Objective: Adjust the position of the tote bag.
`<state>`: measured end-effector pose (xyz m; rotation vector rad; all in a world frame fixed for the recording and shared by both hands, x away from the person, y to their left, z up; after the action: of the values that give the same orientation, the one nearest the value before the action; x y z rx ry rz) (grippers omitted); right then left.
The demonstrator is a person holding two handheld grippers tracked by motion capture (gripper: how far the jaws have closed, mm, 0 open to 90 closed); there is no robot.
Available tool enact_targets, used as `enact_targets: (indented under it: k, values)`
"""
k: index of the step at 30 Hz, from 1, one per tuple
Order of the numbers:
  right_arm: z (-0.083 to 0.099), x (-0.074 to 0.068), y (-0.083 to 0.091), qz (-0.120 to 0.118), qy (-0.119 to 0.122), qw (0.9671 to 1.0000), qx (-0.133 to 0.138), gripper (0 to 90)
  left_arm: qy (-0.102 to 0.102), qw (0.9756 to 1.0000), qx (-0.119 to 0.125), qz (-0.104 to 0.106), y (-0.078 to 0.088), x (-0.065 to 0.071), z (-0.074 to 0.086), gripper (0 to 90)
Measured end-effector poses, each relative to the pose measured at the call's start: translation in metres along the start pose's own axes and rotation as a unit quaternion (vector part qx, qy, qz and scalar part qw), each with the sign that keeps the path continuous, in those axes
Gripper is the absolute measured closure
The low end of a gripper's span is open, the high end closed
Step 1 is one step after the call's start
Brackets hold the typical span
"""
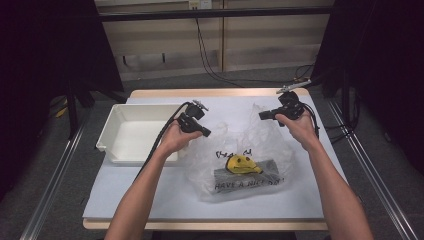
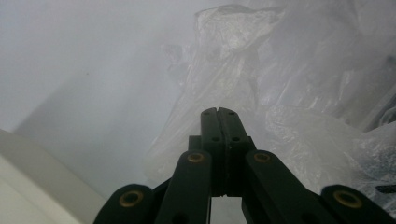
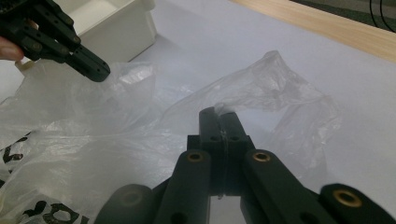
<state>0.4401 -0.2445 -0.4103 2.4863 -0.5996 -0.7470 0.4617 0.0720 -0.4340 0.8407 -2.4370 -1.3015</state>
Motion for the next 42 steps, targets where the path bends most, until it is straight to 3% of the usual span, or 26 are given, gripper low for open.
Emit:
enact_targets:
  k: [4, 6, 9, 10, 14, 21, 29, 31, 32, 33, 38, 42]
  values:
    - [0.000, -0.003, 0.003, -0.002, 0.002, 1.0000, 0.004, 90.0, 0.010, 0.9997, 0.021, 0.003, 0.006, 0.000, 0.001, 90.0]
    - [0.000, -0.003, 0.005, -0.002, 0.003, 1.0000, 0.007, 90.0, 0.005, 0.9999, 0.016, 0.002, 0.008, -0.001, 0.002, 90.0]
    - [-0.001, -0.005, 0.007, -0.004, 0.004, 0.9999, 0.008, 90.0, 0.028, 0.9991, 0.031, 0.010, 0.008, -0.002, 0.004, 90.0]
    - [-0.001, -0.006, 0.007, -0.006, 0.004, 0.9999, 0.008, 90.0, 0.020, 0.9994, 0.027, 0.006, 0.009, -0.003, 0.005, 90.0]
    - [-0.001, -0.006, 0.009, -0.010, 0.005, 0.9998, 0.014, 90.0, 0.040, 0.9981, 0.045, 0.009, 0.012, -0.004, 0.007, 90.0]
    - [-0.003, -0.010, 0.013, -0.009, 0.012, 0.9996, 0.023, 90.0, 0.048, 0.9956, 0.079, 0.011, 0.025, -0.004, 0.008, 90.0]
    - [-0.006, -0.024, 0.033, -0.015, 0.030, 0.9983, 0.047, 90.0, 0.048, 0.9905, 0.129, 0.007, 0.052, 0.003, 0.006, 90.0]
    - [-0.006, -0.028, 0.038, -0.016, 0.035, 0.9978, 0.054, 90.0, 0.053, 0.9877, 0.147, 0.004, 0.058, 0.003, 0.007, 90.0]
    - [-0.006, -0.030, 0.041, -0.016, 0.038, 0.9975, 0.058, 90.0, 0.053, 0.9874, 0.149, 0.002, 0.061, 0.003, 0.008, 90.0]
    - [-0.005, -0.032, 0.044, -0.015, 0.039, 0.9972, 0.062, 90.0, 0.059, 0.9854, 0.160, 0.003, 0.063, 0.003, 0.009, 90.0]
    - [-0.003, -0.040, 0.058, -0.012, 0.045, 0.9960, 0.076, 90.0, 0.054, 0.9835, 0.173, 0.000, 0.078, 0.005, 0.012, 90.0]
    - [-0.001, -0.047, 0.070, -0.014, 0.046, 0.9961, 0.074, 90.0, 0.054, 0.9786, 0.198, 0.001, 0.093, 0.010, 0.011, 90.0]
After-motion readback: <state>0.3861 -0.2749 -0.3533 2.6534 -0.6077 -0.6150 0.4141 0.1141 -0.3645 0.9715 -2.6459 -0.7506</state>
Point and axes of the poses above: each handheld gripper's, and its own axes: y roughly backward along the jaws, z roughly out of its underside, x roughly to its right, the point moved 2 cm from there along -y, roughly forward along the jaws, and after that the axes turned 15 degrees about -z, right-handed, at the moved point
